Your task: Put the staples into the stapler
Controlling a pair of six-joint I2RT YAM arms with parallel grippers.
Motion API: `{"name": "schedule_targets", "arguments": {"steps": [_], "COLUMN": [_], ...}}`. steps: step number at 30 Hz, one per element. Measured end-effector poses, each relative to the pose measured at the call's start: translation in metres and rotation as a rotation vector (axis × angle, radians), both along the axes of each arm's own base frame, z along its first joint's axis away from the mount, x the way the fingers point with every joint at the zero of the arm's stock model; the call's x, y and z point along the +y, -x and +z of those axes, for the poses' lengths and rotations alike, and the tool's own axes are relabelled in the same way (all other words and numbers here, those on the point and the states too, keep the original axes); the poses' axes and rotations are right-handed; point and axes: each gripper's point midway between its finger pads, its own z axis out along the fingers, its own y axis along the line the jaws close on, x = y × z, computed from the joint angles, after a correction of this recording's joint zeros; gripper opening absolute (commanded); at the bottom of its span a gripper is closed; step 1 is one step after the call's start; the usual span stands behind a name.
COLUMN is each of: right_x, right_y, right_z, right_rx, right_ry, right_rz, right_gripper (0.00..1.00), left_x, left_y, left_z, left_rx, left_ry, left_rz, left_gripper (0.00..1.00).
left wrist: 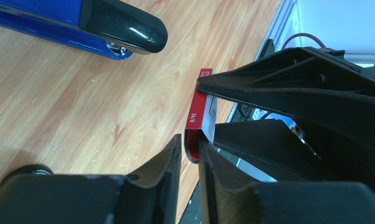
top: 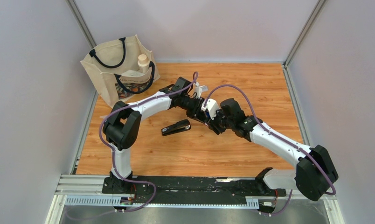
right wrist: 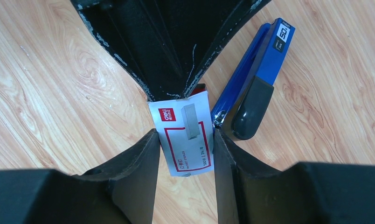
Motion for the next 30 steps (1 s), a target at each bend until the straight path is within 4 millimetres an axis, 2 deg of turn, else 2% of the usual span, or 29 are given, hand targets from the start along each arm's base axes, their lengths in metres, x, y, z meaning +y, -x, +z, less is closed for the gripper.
{"name": "schedule_targets", "arguments": {"steps": [4,10,14,30], "right_x": [0.000,-0.002,-0.004,-0.003], "right_y": [-0.001,-0.003,-0.003,-0.003], "right_z": [0.000,0.001,0.001,0.012], "right_rx": [-0.006,-0.016,-0.024,-0.091], "right_ry": [0.003,0.011,0.014,0.012], "right_rz": [-0.004,-0.007,-0.005,0.062], "right_gripper": [0.44,0.45,0.43,0.39], "left_x": [-0.001,-0.002,-0.003,0.008], "left_y": [0.000,-0.001,0.000,-0.002], "left_z": [0.002,0.003,0.005,0.017], "left_rx": [0.000,-0.007,-0.007,-0.021], "left_ry": [0.010,0.020,0.029,0.051], "left_rz": [-0.003,-0.007,-0.013,-0.005], "left_gripper": [0.24,0.07,0.00,0.00]}}
